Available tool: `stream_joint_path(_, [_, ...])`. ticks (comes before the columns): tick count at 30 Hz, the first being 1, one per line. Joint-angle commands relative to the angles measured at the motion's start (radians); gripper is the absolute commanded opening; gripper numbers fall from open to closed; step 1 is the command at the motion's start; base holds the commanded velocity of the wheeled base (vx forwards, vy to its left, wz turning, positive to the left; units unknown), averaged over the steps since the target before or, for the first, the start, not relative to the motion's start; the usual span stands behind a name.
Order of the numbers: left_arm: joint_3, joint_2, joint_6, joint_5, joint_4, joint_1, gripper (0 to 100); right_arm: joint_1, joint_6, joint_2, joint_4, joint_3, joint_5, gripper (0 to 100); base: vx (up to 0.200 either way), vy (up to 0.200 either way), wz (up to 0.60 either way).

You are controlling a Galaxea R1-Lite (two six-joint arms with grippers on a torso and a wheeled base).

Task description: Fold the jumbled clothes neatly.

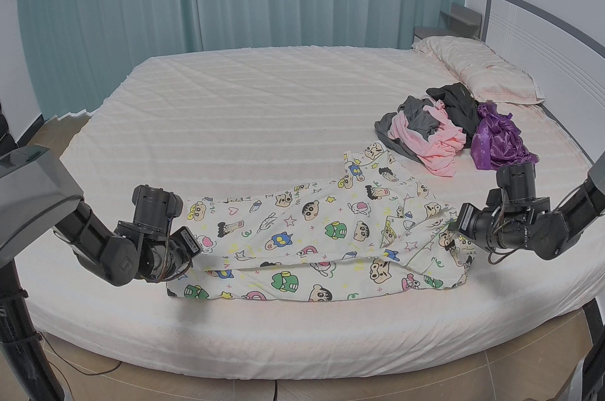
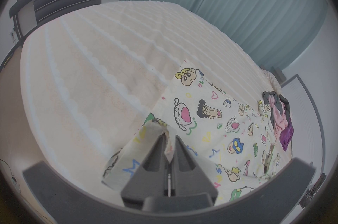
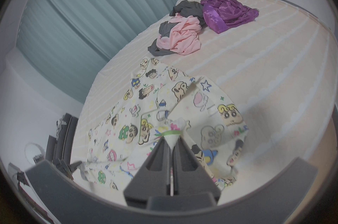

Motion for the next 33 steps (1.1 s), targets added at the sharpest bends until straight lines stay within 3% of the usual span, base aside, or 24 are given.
stream_joint_path(1, [-0.076,0.115,-0.018,-0.001,0.007,0.015,0,0.003,0.038,0.138,0.001,-0.102,-0.032,0,0.000,0.000,0.00])
stream_joint_path(6, [-0.119,0.143,-0.042,-0.008,0.009,0.014,0,0.003,0.042,0.167,-0.001,-0.136,-0.043,0,0.000,0.000,0.00])
stream_joint_path(7, [-0.122,0.143,-0.044,-0.011,0.009,0.015,0,0.002,0.045,0.171,-0.001,-0.140,-0.043,100,0.000,0.000,0.00])
stream_joint_path(9, [-0.128,0.142,-0.045,-0.039,0.009,0.015,0,0.003,0.065,0.174,-0.005,-0.150,-0.043,100,0.000,0.000,0.00])
stream_joint_path(10, [-0.130,0.138,-0.048,-0.045,0.007,0.015,100,0.003,0.081,0.171,-0.005,-0.151,-0.041,100,0.000,0.000,0.00])
stream_joint_path(20, [-0.070,0.013,-0.097,-0.051,0.002,0.028,100,0.003,0.282,0.067,0.005,-0.130,-0.040,100,0.000,0.000,0.00])
stream_joint_path(21, [-0.041,-0.032,-0.097,-0.059,0.002,0.041,100,0.008,0.348,0.049,0.010,-0.121,-0.038,100,0.000,0.000,0.00])
stream_joint_path(25, [0.025,-0.107,-0.099,-0.109,0.002,0.061,100,0.045,0.453,0.053,0.025,-0.107,-0.040,100,0.000,0.000,0.00])
stream_joint_path(33, [0.116,-0.168,-0.120,-0.128,-0.004,0.061,100,0.063,0.465,0.158,0.030,-0.124,-0.051,100,0.000,0.000,0.00])
